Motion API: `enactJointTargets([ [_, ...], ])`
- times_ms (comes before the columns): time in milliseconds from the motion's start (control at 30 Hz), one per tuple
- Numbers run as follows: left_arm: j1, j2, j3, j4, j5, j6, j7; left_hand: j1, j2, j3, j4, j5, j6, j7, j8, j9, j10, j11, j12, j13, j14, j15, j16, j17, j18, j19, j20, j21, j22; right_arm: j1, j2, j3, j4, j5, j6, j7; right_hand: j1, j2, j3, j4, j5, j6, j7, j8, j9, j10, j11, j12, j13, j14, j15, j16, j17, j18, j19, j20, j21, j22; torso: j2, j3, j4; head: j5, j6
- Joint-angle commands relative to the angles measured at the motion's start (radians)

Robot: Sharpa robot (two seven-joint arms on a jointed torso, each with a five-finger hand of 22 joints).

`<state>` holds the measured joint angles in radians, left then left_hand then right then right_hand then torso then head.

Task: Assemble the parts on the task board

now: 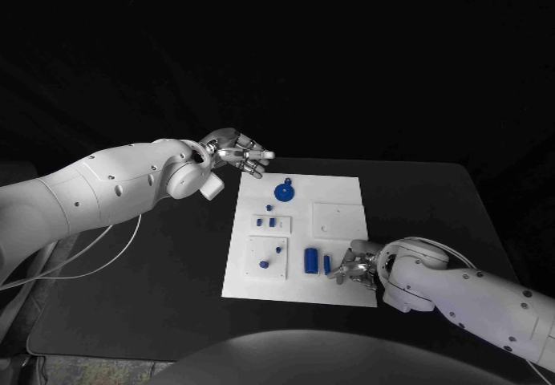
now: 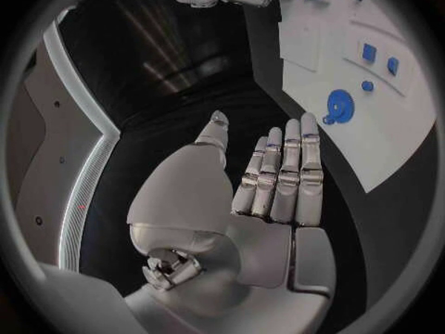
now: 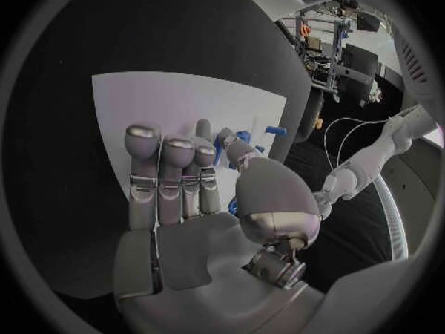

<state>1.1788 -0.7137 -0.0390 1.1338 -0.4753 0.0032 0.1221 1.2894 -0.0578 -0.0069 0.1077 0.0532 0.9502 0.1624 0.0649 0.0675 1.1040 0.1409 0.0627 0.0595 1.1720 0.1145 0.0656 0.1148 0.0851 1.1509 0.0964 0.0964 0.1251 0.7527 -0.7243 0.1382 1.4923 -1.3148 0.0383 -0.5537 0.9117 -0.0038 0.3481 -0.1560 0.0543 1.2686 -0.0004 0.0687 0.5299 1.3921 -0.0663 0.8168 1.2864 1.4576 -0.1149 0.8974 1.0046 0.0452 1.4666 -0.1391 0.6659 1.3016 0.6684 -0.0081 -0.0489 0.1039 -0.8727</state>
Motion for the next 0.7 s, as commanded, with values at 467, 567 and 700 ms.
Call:
enactJointTargets([
  [467, 0.000, 0.003, -0.013, -0.001, -0.003, 0.019, 0.000, -0.003, 0.010, -0.005, -0.009, -0.004, -0.004, 0.001, 0.001, 0.000, -0.006, -0.001, 0.000, 0.001, -0.005, 0.004, -0.003, 0.000, 0.009, -0.001, 0.004, 0.006, -0.002, -0.001, 0.009, 0.004, -0.015, -0.012, -0.007, -0.005, -0.013, -0.002, 0.000, -0.004, -0.005, 0.004, -0.006, -0.004, 0.001, 0.002, -0.004, 0.000, 0.000, -0.001, -0.004, 0.005, 0.002, -0.009, 0.054, -0.004, 0.005, -0.001, 0.000, -0.0001, -0.0004, 0.000, 0.000],
  [567, 0.000, 0.003, -0.014, -0.001, -0.003, 0.020, -0.001, -0.003, 0.010, -0.005, -0.009, -0.004, -0.004, 0.001, 0.001, 0.000, -0.006, -0.001, 0.000, 0.001, -0.005, 0.004, -0.003, 0.000, 0.009, -0.001, 0.004, 0.006, -0.002, -0.001, 0.011, 0.004, -0.020, -0.010, 0.007, -0.007, -0.009, -0.002, 0.003, -0.008, -0.005, 0.004, -0.006, -0.004, 0.001, 0.002, -0.004, 0.001, 0.001, 0.000, -0.004, 0.005, 0.002, -0.010, 0.054, -0.004, 0.004, -0.001, 0.000, -0.0003, -0.0003, 0.000, 0.000],
  [700, 0.000, 0.003, -0.015, -0.001, -0.003, 0.020, -0.001, -0.003, 0.010, -0.005, -0.009, -0.004, -0.004, 0.001, 0.001, 0.000, -0.006, -0.001, 0.000, 0.001, -0.005, 0.004, -0.003, 0.000, 0.009, -0.001, 0.004, 0.006, -0.002, -0.001, 0.017, 0.004, -0.034, 0.008, 0.029, -0.012, 0.003, -0.004, 0.006, -0.018, -0.002, 0.002, -0.005, -0.004, 0.002, 0.001, -0.003, 0.000, 0.001, 0.000, -0.002, 0.004, 0.002, -0.010, 0.054, -0.002, 0.002, -0.002, 0.000, -0.0002, -0.0008, -0.001, 0.000],
])
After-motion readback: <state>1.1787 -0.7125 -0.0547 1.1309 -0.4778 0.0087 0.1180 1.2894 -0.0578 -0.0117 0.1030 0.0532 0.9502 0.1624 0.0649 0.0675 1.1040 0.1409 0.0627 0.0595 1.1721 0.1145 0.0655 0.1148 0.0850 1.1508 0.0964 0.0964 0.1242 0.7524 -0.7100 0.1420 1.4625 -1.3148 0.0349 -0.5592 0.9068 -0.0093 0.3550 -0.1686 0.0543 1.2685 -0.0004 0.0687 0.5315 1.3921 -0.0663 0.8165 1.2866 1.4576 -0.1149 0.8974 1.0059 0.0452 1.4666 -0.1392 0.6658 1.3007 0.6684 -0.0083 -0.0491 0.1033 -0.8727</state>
